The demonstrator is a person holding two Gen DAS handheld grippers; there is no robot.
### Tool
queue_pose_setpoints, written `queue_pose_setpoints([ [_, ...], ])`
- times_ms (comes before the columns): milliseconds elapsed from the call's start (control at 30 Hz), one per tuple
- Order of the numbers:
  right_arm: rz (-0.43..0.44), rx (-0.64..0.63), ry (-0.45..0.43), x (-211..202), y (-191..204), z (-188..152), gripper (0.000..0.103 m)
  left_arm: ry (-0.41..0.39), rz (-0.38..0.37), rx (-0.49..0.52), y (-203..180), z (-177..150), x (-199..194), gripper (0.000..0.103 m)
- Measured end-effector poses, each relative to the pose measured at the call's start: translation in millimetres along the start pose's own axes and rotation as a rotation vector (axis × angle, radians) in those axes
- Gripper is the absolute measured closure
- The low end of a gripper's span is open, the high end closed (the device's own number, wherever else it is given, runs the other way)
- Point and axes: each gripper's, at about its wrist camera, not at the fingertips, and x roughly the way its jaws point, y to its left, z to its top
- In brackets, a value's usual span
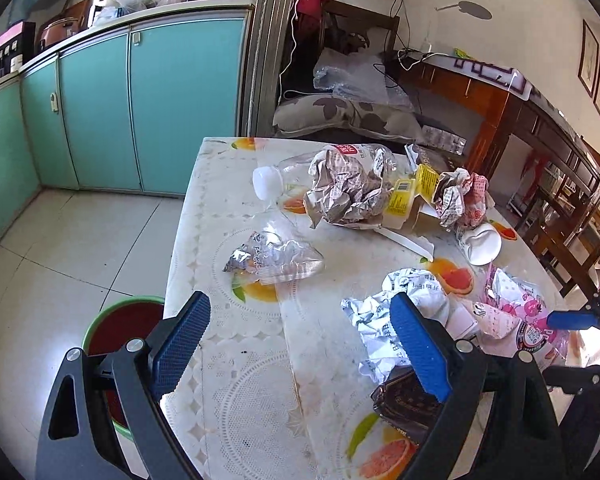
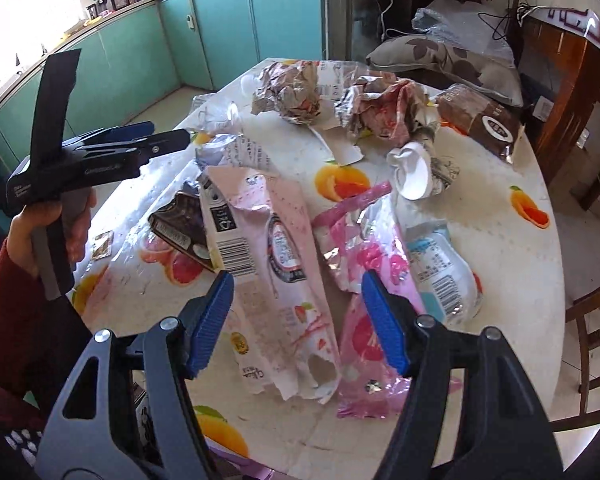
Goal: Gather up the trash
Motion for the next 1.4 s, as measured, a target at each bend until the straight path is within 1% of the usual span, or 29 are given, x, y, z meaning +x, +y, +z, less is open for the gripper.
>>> queue_pose_setpoints([
  [33, 0.005, -0.018, 0.001, 0, 6, 0, 0.03, -0.002, -0.001, -0.005, 0, 1, 0, 0.016],
  [100, -0.004, -0.062, 0.004, 5, 15, 0, 0.022, -0.004, -0.011, -0.018, 0, 4, 0, 0.016],
  [200, -0.055, -0.116, 0.027, 16, 26, -2, 0.022, -0.015, -0.027, -0.038, 1, 8, -2, 0.016],
  [233, -0.065, -0.131, 0.032, 18, 28, -5, 0.023, -0.019, -0.028, -0.036, 1, 8, -3, 0.016],
  [267, -0.072, -0.148, 0.039, 21, 31, -7, 0.026, -0.021, -0.026, -0.033, 0, 9, -3, 0.016],
  [300, -0.086, -0.166, 0.045, 24, 34, -9, 0.039, -0.021, -0.026, -0.032, 0, 9, -3, 0.016],
  [333, -0.098, -0.178, 0.057, 28, 36, -10, 0.042, -0.018, -0.028, -0.034, 0, 9, -3, 0.016],
  [367, -0.102, -0.181, 0.059, 31, 35, -10, 0.042, -0.013, -0.028, -0.037, 1, 9, -2, 0.016],
  [533, -0.034, -0.095, 0.023, 24, 20, -3, 0.047, -0.008, -0.023, -0.03, 0, 8, 1, 0.016],
  [600, -0.03, -0.071, -0.001, 19, 15, 1, 0.048, -0.007, -0.03, -0.023, -3, 9, 2, 0.016],
  [767, -0.041, 0.014, -0.085, 1, -2, 11, 0.048, 0.024, -0.067, 0.014, -19, 7, 9, 0.016],
  [833, -0.059, 0.064, -0.125, -6, -11, 13, 0.048, 0.034, -0.098, 0.046, -31, 6, 10, 0.016],
  [933, -0.073, 0.129, -0.177, -13, -22, 17, 0.048, 0.043, -0.115, 0.103, -51, 6, 15, 0.016],
  [1033, -0.127, 0.147, -0.224, -19, -22, 20, 0.048, 0.062, -0.148, 0.125, -68, 8, 23, 0.016],
  [1167, -0.135, 0.175, -0.265, -27, -23, 22, 0.047, 0.071, -0.17, 0.149, -87, 9, 31, 0.017],
  [1267, -0.133, 0.182, -0.274, -31, -25, 22, 0.047, 0.079, -0.182, 0.161, -95, 9, 35, 0.027],
  [1333, -0.134, 0.184, -0.28, -32, -25, 23, 0.047, 0.082, -0.171, 0.172, -97, 7, 37, 0.032],
  [1367, -0.134, 0.186, -0.284, -32, -26, 23, 0.047, 0.083, -0.165, 0.173, -96, 7, 38, 0.039],
  [1400, -0.133, 0.188, -0.286, -32, -26, 23, 0.047, 0.083, -0.165, 0.169, -95, 7, 38, 0.049],
])
